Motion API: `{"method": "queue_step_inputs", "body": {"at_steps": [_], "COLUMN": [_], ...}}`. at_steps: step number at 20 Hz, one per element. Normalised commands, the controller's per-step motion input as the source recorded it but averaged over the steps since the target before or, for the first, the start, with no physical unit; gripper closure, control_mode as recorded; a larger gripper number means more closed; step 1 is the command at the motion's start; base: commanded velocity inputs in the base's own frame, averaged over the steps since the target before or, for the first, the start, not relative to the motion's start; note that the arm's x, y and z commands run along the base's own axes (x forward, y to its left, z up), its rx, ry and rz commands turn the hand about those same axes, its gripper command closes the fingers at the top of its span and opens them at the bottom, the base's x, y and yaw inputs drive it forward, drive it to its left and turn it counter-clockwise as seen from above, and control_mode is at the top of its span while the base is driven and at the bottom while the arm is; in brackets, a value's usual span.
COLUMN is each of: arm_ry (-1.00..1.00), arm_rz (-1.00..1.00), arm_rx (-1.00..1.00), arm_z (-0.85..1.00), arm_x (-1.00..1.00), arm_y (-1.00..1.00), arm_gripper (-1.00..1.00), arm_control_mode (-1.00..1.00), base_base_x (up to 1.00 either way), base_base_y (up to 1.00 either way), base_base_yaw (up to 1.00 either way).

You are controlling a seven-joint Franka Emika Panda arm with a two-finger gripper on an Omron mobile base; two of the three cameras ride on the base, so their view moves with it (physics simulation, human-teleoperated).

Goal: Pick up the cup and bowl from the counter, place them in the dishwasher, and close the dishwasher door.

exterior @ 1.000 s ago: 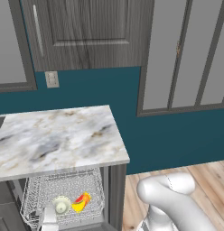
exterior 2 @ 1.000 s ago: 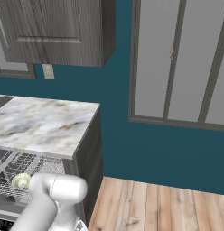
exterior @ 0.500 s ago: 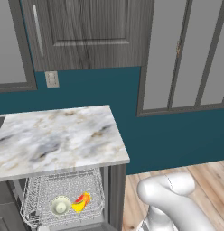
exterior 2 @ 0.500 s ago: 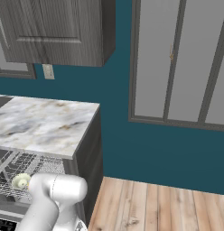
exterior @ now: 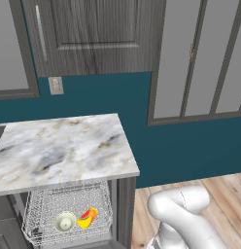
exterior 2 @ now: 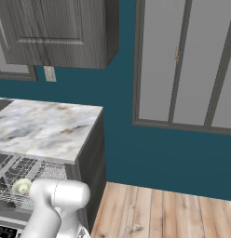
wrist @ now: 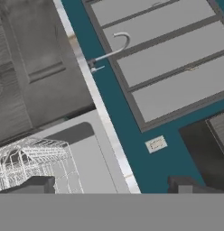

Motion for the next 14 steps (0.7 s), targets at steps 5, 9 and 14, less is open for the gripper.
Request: {"method": "queue_step_inputs", "body": {"at_steps": [5,9,14], "arm_ry": [-0.07,-0.04,-0.01], "arm_rz": [0.0,0.0,0.0], "arm_rx": [0.0,0.0,0.0], "arm_z": [-0.44,-0.55,-0.58], "arm_x": [-0.32,-0.18,-0.01], "arm_y": [0.08,0.0,0.0], "arm_gripper": [-1.0,-1.0,-1.0], "arm_control_mode": [-1.0,-1.0,-1.0], "base_base_x": [0.0,0.0,0.0], "base_base_y": [0.0,0.0,0.0], "base_base_yaw": [0.0,0.0,0.0]}}
